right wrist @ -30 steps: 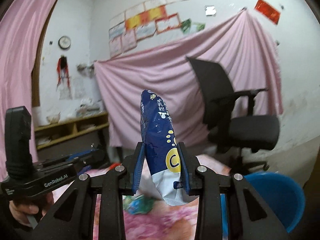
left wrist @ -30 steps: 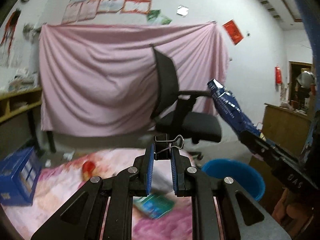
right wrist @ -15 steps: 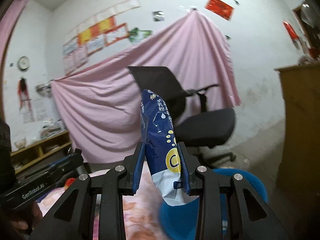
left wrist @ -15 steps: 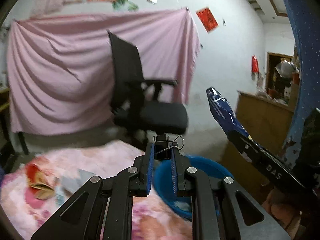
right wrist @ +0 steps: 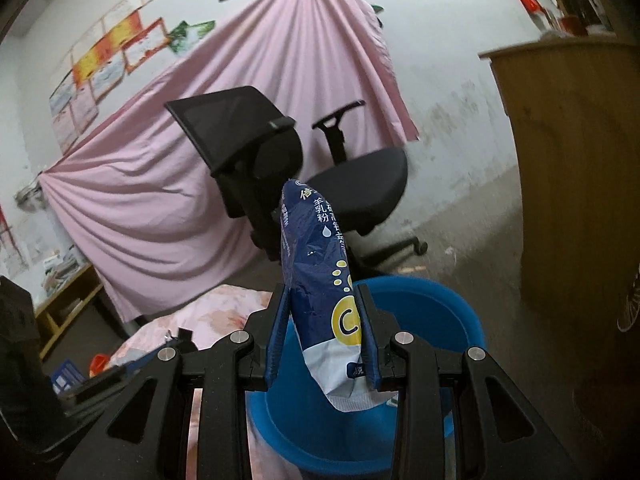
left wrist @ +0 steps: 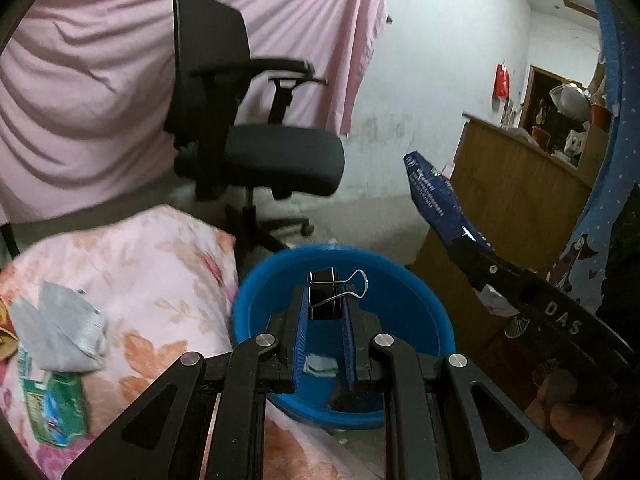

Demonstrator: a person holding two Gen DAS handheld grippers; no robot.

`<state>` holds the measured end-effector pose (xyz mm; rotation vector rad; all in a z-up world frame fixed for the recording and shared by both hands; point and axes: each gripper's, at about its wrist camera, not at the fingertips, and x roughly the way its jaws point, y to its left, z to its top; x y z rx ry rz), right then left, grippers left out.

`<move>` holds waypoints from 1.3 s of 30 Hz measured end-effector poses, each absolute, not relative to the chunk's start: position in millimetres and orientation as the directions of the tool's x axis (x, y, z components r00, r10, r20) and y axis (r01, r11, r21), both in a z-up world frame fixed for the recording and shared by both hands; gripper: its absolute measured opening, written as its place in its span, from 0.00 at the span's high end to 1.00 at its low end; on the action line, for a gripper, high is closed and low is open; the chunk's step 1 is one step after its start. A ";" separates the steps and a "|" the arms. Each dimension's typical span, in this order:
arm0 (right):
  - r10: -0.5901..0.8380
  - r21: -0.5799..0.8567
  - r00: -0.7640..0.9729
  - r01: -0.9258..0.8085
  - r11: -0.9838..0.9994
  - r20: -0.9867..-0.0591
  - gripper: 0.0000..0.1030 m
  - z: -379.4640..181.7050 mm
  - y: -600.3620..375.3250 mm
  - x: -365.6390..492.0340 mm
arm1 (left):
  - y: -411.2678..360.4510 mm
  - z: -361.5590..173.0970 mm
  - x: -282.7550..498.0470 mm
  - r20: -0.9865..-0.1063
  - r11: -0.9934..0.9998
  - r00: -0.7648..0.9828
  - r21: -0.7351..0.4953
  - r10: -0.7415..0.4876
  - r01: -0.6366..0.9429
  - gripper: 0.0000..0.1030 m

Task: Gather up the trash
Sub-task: 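Carry clip and snack bag over the blue basin and release both, then return both tools over the bed toward the pink container and grey mask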

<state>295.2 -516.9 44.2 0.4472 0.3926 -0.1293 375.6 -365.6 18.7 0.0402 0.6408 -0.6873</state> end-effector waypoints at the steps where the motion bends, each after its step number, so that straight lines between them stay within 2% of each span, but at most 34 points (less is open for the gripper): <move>1: -0.034 0.398 0.913 0.210 0.893 -0.406 0.70 42.9 -518.6 298.2 | -368.6 16.5 377.2 -0.577 0.786 0.589 -0.165 -0.567 0.595 0.87; 8: -0.003 0.406 0.872 0.231 0.884 -0.490 0.70 30.2 -525.8 306.8 | -382.5 3.5 380.1 -0.653 0.817 0.575 -0.122 -0.494 0.563 0.87; 26: 0.083 0.465 0.833 0.219 0.858 -0.547 0.68 17.5 -530.8 316.9 | -382.6 -11.8 389.4 -0.713 0.837 0.560 -0.067 -0.421 0.543 0.86; 28: 0.088 0.465 0.828 0.220 0.857 -0.554 0.68 16.2 -531.7 317.8 | -381.4 -11.7 389.6 -0.718 0.840 0.562 -0.060 -0.411 0.539 0.83; 32: 0.089 0.465 0.824 0.223 0.857 -0.560 0.64 15.4 -532.1 318.3 | -374.3 -8.0 389.7 -0.710 0.850 0.575 -0.062 -0.406 0.523 0.69; 37: 0.089 0.468 0.831 0.218 0.856 -0.550 0.58 16.5 -532.5 317.4 | -361.8 1.0 389.2 -0.689 0.863 0.595 -0.089 -0.414 0.497 0.66; 39: 0.084 0.469 0.845 0.207 0.859 -0.528 0.56 19.9 -531.1 314.8 | -355.0 6.2 387.5 -0.672 0.870 0.611 -0.103 -0.418 0.483 0.56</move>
